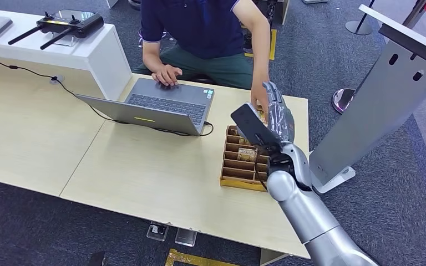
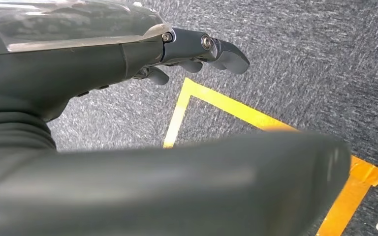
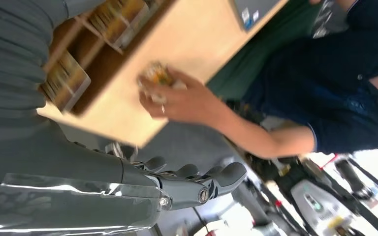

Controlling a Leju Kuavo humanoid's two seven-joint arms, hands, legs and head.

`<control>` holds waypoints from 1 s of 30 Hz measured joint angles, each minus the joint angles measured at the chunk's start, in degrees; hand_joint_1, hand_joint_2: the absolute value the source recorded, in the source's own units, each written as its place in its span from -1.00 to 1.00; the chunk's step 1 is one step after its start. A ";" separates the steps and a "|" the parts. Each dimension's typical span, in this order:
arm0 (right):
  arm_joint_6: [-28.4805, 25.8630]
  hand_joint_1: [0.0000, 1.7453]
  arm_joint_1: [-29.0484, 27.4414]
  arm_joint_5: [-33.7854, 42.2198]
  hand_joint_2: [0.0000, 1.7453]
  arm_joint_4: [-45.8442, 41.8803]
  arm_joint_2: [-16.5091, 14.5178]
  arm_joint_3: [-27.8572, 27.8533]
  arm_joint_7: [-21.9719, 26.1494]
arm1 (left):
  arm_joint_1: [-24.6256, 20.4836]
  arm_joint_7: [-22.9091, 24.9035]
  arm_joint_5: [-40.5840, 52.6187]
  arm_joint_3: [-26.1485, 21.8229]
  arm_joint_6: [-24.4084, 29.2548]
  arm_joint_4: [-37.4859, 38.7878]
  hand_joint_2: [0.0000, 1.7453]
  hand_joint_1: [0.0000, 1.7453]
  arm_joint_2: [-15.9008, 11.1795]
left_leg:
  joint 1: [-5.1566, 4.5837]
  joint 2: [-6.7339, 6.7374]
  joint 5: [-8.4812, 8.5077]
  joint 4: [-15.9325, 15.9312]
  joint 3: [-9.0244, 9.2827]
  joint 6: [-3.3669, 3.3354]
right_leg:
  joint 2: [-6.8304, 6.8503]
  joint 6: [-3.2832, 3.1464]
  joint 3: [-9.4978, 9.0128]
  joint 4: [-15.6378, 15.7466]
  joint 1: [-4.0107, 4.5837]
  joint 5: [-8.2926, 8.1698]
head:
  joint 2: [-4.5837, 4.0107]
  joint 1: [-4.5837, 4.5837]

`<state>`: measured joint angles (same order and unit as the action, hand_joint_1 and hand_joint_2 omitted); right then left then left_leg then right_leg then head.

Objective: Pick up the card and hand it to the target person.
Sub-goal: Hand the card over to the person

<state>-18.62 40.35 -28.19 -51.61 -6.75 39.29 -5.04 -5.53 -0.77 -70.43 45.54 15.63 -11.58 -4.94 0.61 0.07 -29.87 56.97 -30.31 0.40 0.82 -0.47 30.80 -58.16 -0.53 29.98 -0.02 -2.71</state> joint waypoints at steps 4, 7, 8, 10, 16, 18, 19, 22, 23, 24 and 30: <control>3.46 -1.00 -8.13 13.32 1.00 -8.87 4.07 -3.22 2.71 | 0.24 -0.08 -0.46 -0.08 0.07 0.01 -1.00 -1.00 -0.09 | 0.00 0.00 -0.02 0.00 -0.02 -0.02 | 0.00 0.00 0.00 0.03 0.00 0.00 | 0.00 0.01; 6.03 -1.00 -13.70 21.28 1.00 -15.11 7.12 -5.62 4.03 | 0.34 -0.01 -0.84 -0.16 0.33 0.02 -1.00 -1.00 -0.16 | 0.00 0.00 -0.03 0.01 -0.02 -0.02 | 0.00 0.01 0.01 0.05 0.00 0.00 | 0.00 0.01; 6.84 -1.00 -15.36 23.69 1.00 -16.98 8.13 -6.40 4.50 | 0.36 0.03 -0.97 -0.19 0.46 0.02 -1.00 -1.00 -0.17 | 0.00 0.00 -0.03 0.01 -0.01 -0.02 | 0.00 0.01 0.00 0.05 0.00 0.00 | 0.00 0.02; 8.22 -1.00 -18.83 27.92 1.00 -20.48 9.98 -7.93 5.63 | 0.38 0.05 -1.27 -0.26 0.67 0.02 -1.00 -1.00 -0.17 | 0.00 0.01 -0.03 0.00 0.00 -0.02 | 0.00 0.01 -0.01 0.06 0.00 0.00 | 0.00 0.02; 9.68 -1.00 -28.43 33.49 1.00 -28.57 13.93 -11.61 8.52 | 0.38 -0.15 -1.56 -0.53 0.87 0.02 -1.00 -1.00 -0.17 | 0.00 0.01 -0.03 -0.01 -0.02 -0.02 | 0.00 0.01 -0.01 0.06 0.00 0.01 | 0.00 0.02; 9.91 -1.00 -31.05 33.99 1.00 -30.30 14.80 -12.45 9.08 | 0.37 -0.11 -1.56 -0.56 0.88 0.02 -1.00 -1.00 -0.18 | 0.00 0.01 -0.04 -0.01 -0.02 -0.02 | -0.01 0.01 -0.02 0.06 0.00 0.01 | 0.00 0.02; 10.04 -1.00 -32.18 34.17 1.00 -31.02 15.14 -12.80 9.32 | 0.35 -0.05 -1.56 -0.57 0.89 0.02 -1.00 -1.00 -0.19 | 0.00 0.02 -0.04 -0.01 -0.02 -0.02 | -0.01 0.01 -0.02 0.06 0.00 0.01 | 0.00 0.01; 10.96 -1.00 -34.87 34.72 1.00 -32.51 15.82 -13.46 10.31 | 0.28 0.32 -1.56 -0.58 0.95 0.02 -1.00 -1.00 -0.20 | 0.00 0.02 -0.04 -0.02 -0.02 -0.02 | -0.01 0.01 -0.02 0.06 0.00 0.01 | 0.00 0.01; 11.43 -1.00 -35.59 34.84 1.00 -32.80 15.98 -13.51 10.69 | 0.27 0.44 -1.56 -0.58 0.98 0.02 -1.00 -1.00 -0.20 | 0.00 0.02 -0.04 -0.02 -0.02 -0.02 | -0.01 0.01 -0.02 0.06 0.00 0.01 | 0.00 0.01; 11.90 -1.00 -36.23 34.87 1.00 -33.01 16.09 -13.52 11.03 | 0.26 0.54 -1.56 -0.58 1.00 0.02 -1.00 -1.00 -0.20 | 0.00 0.02 -0.04 -0.02 -0.02 -0.02 | -0.01 0.01 -0.02 0.06 0.00 0.01 | 0.00 0.01; 13.61 -1.00 -38.10 34.28 1.00 -33.23 16.24 -13.38 12.12 | 0.16 0.63 -1.50 -0.58 1.01 0.02 -1.00 -1.00 -0.20 | 0.00 0.02 -0.03 -0.02 -0.02 -0.02 | -0.01 0.01 -0.02 0.06 0.00 0.01 | 0.00 0.01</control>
<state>-5.01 2.25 6.08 -84.84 9.49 25.91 7.09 -5.37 -0.14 -71.94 44.96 16.64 -11.56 -5.14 0.61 0.09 -29.90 56.95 -30.34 0.38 0.81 -0.46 30.77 -58.11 -0.53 29.98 -0.02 -2.70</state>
